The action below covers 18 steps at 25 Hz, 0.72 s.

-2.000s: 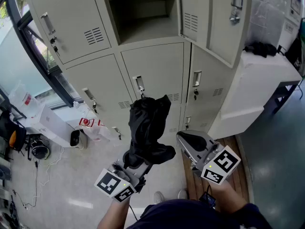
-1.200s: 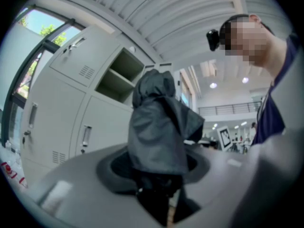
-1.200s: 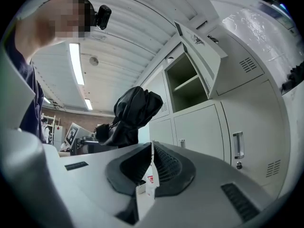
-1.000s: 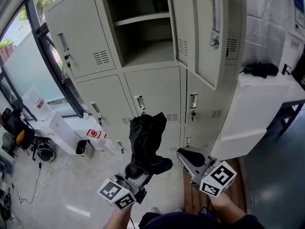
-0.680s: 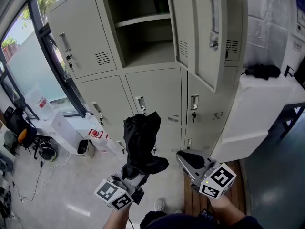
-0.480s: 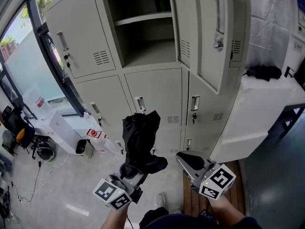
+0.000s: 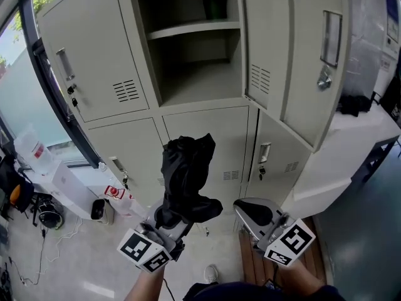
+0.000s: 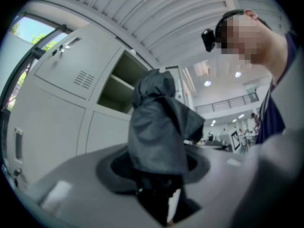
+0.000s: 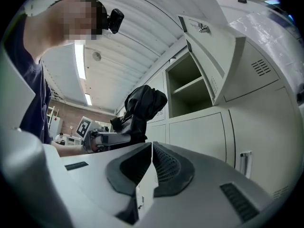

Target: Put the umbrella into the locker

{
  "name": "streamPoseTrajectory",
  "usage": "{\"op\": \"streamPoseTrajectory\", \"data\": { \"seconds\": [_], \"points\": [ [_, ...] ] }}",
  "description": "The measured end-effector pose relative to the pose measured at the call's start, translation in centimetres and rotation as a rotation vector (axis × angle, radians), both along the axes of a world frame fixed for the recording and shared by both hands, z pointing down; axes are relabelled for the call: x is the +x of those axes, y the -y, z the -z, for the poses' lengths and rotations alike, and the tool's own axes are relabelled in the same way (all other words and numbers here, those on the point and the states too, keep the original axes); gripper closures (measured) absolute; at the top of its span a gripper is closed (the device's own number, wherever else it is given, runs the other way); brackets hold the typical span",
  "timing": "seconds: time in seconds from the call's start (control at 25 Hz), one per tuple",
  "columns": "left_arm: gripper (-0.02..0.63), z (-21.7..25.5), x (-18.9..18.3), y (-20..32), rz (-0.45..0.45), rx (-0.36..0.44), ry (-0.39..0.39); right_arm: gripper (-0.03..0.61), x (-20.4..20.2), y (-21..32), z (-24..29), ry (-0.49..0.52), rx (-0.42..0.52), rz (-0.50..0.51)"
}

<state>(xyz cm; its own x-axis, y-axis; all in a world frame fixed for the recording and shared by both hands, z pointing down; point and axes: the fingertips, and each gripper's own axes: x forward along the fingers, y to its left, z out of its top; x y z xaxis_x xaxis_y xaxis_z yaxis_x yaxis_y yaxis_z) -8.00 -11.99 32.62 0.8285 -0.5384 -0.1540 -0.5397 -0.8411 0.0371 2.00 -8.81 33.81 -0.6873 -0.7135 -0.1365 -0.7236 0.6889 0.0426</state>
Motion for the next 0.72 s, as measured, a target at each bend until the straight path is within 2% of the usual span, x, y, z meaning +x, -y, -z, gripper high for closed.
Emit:
{"op": "streamPoseTrajectory", "data": {
  "seconds": [0.28, 0.44, 0.56, 0.72],
  "points": [
    [0.414, 6.2, -1.5, 6.3, -0.045, 0.101, 0.028, 0.571, -3.7, 5.2, 1.1, -0.023, 0.03, -0.018],
    [0.414, 9.0, -1.6, 8.7, -0.06, 0.15, 0.04, 0.571, -4.2, 7.1, 1.1, -0.027, 0.03, -0.032],
    [0.414, 10.6, -1.5, 10.3, -0.05, 0.184, 0.081, 0.571, -4.6, 8.5, 1.0, -0.025, 0.02, -0.016],
    [0.414, 11.8, -0.8, 12.7, -0.022, 0.179, 0.151, 0.571, -5.0, 9.6, 1.2, -0.019, 0.019, 0.035]
  ]
}}
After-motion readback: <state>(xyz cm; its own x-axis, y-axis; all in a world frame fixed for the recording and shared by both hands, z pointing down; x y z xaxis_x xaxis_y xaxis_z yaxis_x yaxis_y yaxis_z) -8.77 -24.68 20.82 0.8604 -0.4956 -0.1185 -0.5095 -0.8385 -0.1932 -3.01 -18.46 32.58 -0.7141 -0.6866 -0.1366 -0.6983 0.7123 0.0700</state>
